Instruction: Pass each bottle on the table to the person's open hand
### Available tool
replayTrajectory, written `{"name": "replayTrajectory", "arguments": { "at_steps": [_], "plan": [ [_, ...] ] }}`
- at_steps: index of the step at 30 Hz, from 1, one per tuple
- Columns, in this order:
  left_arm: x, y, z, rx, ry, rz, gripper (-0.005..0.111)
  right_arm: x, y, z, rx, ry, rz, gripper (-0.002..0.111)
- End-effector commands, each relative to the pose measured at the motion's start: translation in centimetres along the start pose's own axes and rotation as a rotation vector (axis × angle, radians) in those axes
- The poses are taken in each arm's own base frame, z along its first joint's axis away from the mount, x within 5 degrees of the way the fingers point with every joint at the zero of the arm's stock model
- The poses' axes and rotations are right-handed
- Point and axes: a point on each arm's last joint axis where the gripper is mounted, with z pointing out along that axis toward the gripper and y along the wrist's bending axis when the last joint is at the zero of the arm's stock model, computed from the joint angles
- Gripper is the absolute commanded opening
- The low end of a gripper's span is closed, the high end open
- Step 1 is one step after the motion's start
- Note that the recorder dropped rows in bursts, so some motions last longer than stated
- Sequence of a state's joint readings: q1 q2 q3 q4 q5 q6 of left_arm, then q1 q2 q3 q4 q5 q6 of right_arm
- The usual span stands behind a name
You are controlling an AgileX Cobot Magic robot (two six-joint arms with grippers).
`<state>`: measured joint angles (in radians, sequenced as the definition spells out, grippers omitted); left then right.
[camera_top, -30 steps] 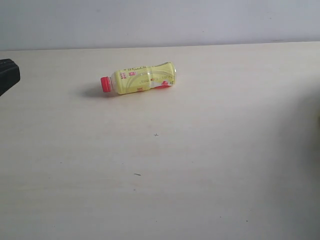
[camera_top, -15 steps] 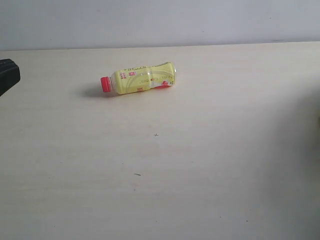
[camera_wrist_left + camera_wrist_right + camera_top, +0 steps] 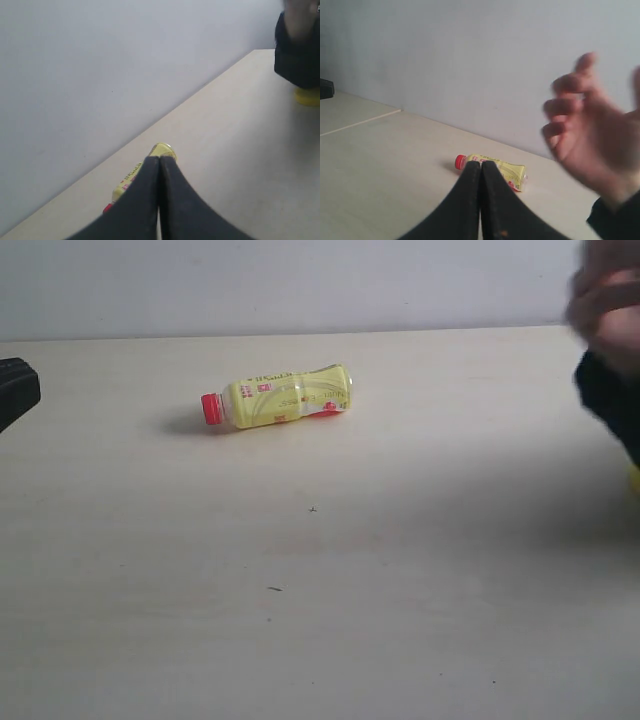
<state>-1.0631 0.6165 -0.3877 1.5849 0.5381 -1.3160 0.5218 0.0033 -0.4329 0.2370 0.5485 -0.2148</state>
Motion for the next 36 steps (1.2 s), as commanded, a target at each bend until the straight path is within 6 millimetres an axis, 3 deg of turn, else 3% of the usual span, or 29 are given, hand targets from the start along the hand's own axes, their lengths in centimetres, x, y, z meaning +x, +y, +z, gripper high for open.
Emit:
{"name": "replayTrajectory", "arguments": {
  "at_steps": [1,26,31,36],
  "plan": [
    [0.1,0.0,0.0,-0.001,0.002,0.006,0.000,0.1,0.0,0.1,0.002,-0.008,0.002,0.000],
    [0.1,0.5,0.0,-0.060,0.010,0.050,0.000,0.1,0.0,0.1,0.002,-0.008,0.002,0.000],
    [-1.2,1.9,1.3,-0.255,0.141,0.093,0.000,0.1,0.0,0.1,0.002,-0.008,0.002,0.000],
    [-2.5,0.7,4.4,-0.233,0.266,0.261,0.000,0.1,0.0,0.1,0.002,-0.008,0.002,0.000]
  ]
}}
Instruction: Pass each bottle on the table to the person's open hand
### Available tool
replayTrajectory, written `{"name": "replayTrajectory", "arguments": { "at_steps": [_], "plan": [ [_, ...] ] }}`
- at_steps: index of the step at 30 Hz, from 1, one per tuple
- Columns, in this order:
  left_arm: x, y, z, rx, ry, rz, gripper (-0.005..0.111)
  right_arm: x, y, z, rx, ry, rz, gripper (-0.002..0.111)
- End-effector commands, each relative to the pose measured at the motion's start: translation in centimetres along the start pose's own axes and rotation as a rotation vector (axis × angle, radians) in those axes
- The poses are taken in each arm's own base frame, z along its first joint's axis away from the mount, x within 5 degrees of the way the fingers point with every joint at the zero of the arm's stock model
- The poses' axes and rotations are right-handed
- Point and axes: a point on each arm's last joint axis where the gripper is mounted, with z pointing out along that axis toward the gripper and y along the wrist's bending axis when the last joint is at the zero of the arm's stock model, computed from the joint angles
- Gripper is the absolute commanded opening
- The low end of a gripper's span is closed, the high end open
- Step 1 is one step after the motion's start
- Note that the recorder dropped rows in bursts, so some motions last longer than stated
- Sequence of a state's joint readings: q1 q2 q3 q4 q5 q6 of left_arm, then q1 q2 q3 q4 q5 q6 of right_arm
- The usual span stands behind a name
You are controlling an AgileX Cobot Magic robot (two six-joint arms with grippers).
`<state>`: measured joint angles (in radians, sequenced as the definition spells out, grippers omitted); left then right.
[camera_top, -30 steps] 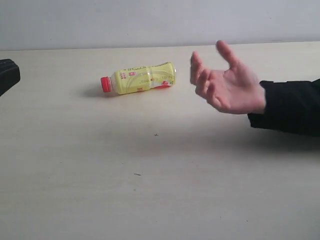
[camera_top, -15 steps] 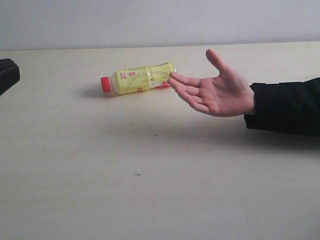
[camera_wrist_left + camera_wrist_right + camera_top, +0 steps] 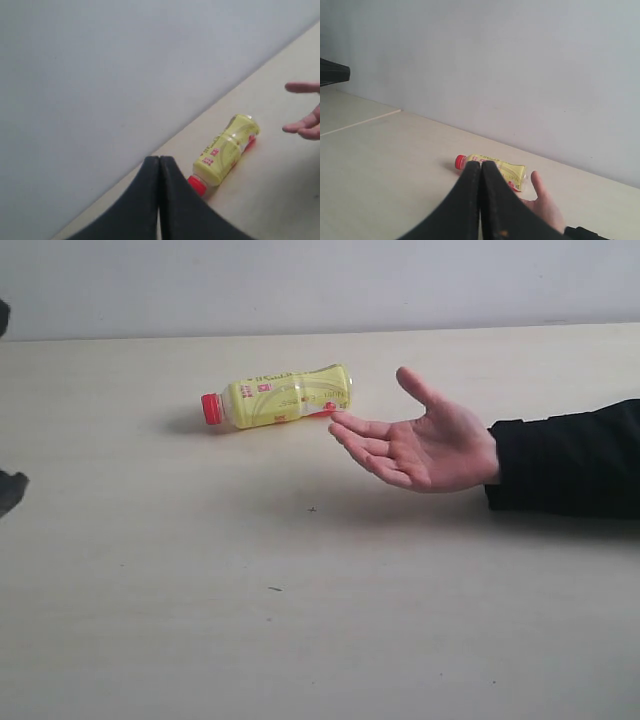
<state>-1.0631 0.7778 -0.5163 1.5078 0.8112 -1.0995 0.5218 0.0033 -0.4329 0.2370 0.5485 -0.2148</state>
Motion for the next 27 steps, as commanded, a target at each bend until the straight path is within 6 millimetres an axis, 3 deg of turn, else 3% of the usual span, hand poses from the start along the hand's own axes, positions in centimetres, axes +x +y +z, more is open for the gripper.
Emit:
{"name": "replayTrajectory", "arguments": {
  "at_steps": [1,6,10,16,21,22,27],
  "plan": [
    [-1.7,-1.2,2.6,-0.010,0.129,0.115,0.000,0.1,0.0,0.1,0.002,-0.008,0.002,0.000],
    [-2.6,-1.7,8.5,0.050,0.409,0.156,0.000,0.1,0.0,0.1,0.002,-0.008,0.002,0.000],
    [-2.4,-1.7,13.5,0.212,0.590,0.170,0.000,0.1,0.0,0.1,0.002,-0.008,0.002,0.000],
    [-1.8,-2.2,20.2,0.387,0.636,0.316,0.000,0.1,0.0,0.1,0.002,-0.008,0.002,0.000],
    [-1.1,-2.3,24.6,0.563,0.615,0.360,0.000,0.1,0.0,0.1,0.002,-0.008,0.002,0.000],
    [-0.4,-2.2,26.6,0.636,0.633,0.368,0.000,0.1,0.0,0.1,0.002,-0.008,0.002,0.000],
    [1.8,0.9,32.6,0.696,0.850,0.292,0.000,0.1,0.0,0.1,0.002,-0.008,0.002,0.000]
  ]
}}
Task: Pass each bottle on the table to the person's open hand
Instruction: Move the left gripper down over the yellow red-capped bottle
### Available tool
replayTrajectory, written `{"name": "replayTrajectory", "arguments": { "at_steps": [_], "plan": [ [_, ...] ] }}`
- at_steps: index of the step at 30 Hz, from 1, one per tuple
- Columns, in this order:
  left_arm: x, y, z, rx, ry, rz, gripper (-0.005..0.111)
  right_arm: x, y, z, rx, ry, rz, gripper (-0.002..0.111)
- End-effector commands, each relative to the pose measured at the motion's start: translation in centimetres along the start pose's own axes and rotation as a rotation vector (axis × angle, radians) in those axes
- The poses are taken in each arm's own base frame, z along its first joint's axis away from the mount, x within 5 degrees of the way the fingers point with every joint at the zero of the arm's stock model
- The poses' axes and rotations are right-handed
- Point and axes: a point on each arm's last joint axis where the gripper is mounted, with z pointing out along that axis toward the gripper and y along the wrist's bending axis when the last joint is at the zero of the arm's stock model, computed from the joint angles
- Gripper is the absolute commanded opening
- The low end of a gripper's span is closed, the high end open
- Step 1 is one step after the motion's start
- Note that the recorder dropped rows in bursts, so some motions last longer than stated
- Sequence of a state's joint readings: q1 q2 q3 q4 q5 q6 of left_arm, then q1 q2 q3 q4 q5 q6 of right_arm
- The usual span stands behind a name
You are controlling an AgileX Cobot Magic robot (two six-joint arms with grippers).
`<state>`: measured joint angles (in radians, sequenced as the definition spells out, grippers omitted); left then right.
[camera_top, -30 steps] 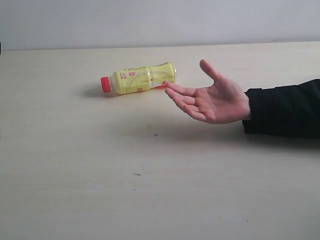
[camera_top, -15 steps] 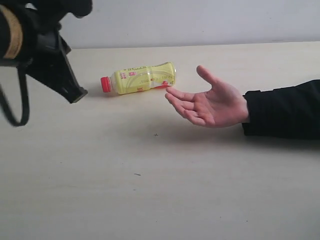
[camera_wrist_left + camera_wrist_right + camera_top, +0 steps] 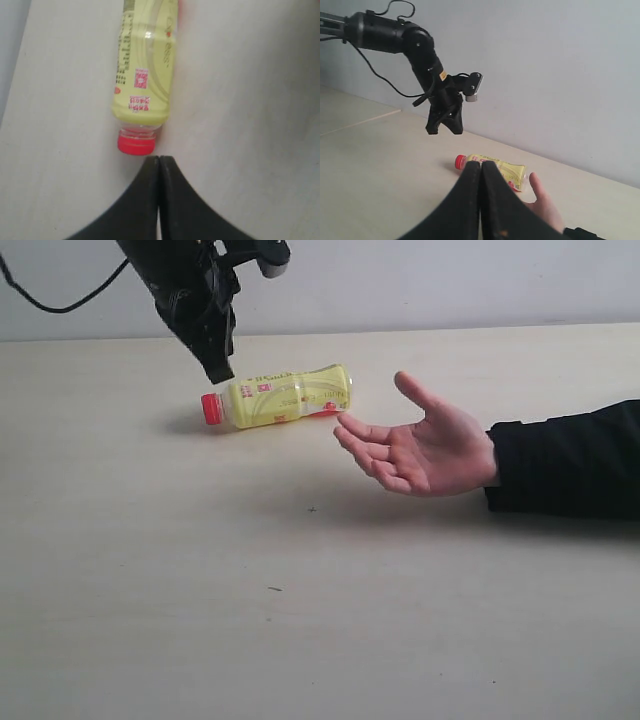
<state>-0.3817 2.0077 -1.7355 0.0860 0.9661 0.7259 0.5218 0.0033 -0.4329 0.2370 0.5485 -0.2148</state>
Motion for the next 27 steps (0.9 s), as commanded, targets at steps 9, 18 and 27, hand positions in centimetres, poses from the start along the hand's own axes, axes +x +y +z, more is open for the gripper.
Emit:
{"name": "replayTrajectory", "arguments": {
  "at_steps": [9,18,27],
  "plan": [
    [-3.5,4.5,7.3,0.137,-0.073,0.128,0.000,0.1,0.0,0.1,0.002,-0.008,0.002,0.000],
    [-3.7,4.8,7.3,0.108,-0.089,0.044,0.009,0.1,0.0,0.1,0.002,-0.008,0.002,0.000],
    [-4.2,4.1,7.8,0.080,-0.046,0.006,0.081,0.1,0.0,0.1,0.002,-0.008,0.002,0.000]
  ]
}}
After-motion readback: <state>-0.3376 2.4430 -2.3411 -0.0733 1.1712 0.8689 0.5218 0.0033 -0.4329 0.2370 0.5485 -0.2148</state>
